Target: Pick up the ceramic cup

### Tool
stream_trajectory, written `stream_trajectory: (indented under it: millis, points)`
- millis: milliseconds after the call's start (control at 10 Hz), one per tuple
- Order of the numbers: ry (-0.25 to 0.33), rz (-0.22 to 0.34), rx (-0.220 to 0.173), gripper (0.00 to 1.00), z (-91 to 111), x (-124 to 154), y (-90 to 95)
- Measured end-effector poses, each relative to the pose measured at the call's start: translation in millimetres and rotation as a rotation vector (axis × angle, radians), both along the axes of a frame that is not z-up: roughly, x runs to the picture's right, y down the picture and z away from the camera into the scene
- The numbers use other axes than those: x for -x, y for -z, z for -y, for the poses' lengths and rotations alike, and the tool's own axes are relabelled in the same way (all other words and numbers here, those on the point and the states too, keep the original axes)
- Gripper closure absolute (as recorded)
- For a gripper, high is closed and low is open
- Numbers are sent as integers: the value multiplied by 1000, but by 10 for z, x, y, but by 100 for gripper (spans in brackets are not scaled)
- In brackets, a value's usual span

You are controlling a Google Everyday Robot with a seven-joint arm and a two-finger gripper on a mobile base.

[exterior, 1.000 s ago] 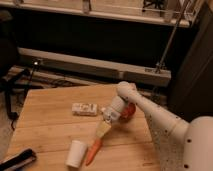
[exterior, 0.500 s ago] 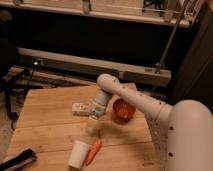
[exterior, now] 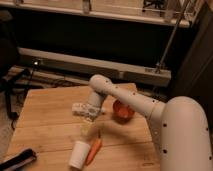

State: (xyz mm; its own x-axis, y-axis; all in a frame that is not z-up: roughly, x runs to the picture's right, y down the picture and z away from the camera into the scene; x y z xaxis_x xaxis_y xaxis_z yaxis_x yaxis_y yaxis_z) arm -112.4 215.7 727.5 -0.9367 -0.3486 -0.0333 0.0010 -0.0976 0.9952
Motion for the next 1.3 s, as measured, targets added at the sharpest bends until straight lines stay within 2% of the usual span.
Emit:
stream_trajectory:
  millis: [700,800,1100,1200,1300]
  points:
    - [83,-23,95,57,-520,88,224]
    - [86,-26,105,62,-582,85,245]
    - [97,-29,136,92,-789,107,265]
    - [82,-32,122,98,-781,147,225]
    - [37,-39,63,100,-679,221,136]
